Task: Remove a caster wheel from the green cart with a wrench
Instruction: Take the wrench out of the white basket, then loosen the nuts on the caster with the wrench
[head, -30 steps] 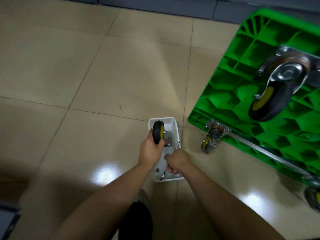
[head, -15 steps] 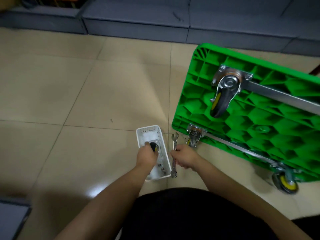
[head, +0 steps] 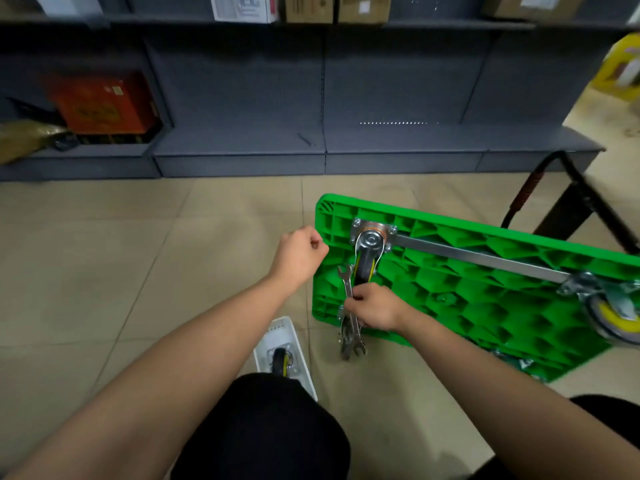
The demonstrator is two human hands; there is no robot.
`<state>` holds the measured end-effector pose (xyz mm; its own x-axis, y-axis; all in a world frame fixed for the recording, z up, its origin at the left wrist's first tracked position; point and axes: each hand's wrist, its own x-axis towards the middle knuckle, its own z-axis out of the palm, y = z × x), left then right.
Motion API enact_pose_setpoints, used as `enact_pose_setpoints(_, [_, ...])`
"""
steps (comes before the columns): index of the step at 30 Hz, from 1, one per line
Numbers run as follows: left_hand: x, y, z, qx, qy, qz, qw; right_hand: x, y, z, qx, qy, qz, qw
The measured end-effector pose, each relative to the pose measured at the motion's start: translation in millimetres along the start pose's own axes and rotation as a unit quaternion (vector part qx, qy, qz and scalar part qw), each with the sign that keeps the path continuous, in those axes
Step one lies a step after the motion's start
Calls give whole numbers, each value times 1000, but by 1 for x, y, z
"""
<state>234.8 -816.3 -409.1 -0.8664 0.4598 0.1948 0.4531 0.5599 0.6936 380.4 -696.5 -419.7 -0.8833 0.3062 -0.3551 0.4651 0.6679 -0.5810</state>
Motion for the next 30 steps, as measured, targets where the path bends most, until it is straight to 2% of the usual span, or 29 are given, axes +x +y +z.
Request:
enact_pose_setpoints(4, [27,28,10,60,-16,124,990,-3,17,-37,3,8,-11,1000])
enact_pose_setpoints(7, [55,41,28,105,-44,217,970,5,40,-57,-9,15,-11,1000])
enact_pose_setpoints(9, [74,48,42,142,-60,250,956,13,58,-67,0,23,-6,1000])
enact_pose_setpoints(13, [100,52,62,242,-122,242,932,24,87,-84,5,28,3,1000])
enact_pose_setpoints(17, [102,57,60,247,-133,234,931,33,108,-90,74,-6,8,997])
enact_pose_setpoints(24, [55,46,51,222,-84,260,936,29,114,-95,10,-22,-71,997])
enact_pose_setpoints(30, [8,46,54,228,-43,272,934,6,124,-85,-28,-19,-93,995])
